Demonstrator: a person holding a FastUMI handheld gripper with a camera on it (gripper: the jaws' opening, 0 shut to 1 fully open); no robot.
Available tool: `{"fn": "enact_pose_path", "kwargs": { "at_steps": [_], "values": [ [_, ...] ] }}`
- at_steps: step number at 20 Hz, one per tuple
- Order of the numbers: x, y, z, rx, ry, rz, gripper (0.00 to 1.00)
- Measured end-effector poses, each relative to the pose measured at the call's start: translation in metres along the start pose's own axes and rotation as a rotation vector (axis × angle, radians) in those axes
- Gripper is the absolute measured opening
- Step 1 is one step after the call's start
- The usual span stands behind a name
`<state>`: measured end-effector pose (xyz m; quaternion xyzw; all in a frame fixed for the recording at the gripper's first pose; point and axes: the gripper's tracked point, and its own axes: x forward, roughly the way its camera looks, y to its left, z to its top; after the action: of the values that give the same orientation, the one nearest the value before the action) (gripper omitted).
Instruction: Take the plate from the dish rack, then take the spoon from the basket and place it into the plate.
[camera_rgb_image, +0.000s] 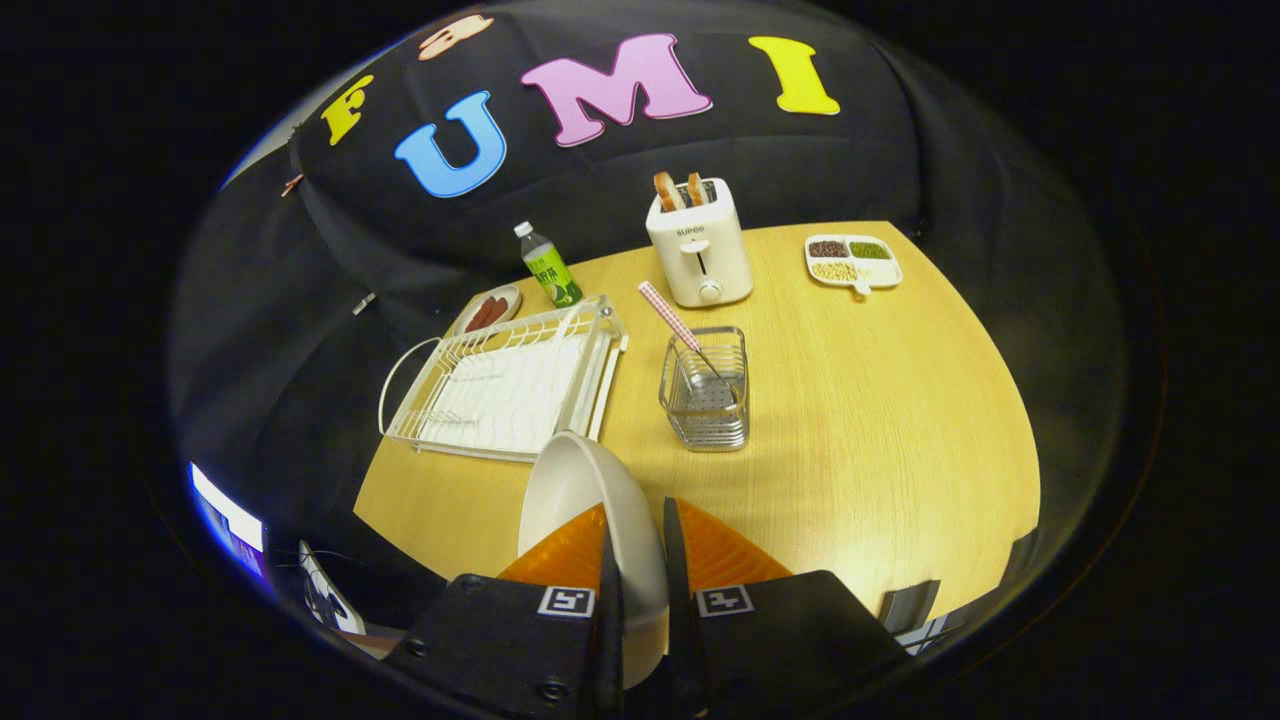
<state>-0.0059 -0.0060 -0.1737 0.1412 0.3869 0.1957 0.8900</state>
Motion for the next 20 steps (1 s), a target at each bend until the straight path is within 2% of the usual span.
{"fn": "enact_pose_path", "kwargs": {
  "at_steps": [3, 8, 12, 14, 16, 17, 19, 20],
  "values": [
    [0.029, -0.027, -0.019, 0.058, 0.053, 0.007, 0.22],
    [0.069, -0.045, -0.028, 0.178, 0.088, 0.037, 0.22],
    [0.083, -0.060, -0.032, 0.144, 0.092, 0.029, 0.22],
    [0.087, -0.066, -0.036, 0.112, 0.108, 0.019, 0.18],
    [0.091, -0.068, -0.036, 0.108, 0.110, 0.022, 0.25],
    [0.090, -0.069, -0.032, 0.111, 0.103, 0.016, 0.34],
    [0.087, -0.072, -0.023, 0.102, 0.072, 0.000, 0.60],
    [0.084, -0.073, -0.016, 0.085, 0.050, -0.009, 0.76]
  ]
}}
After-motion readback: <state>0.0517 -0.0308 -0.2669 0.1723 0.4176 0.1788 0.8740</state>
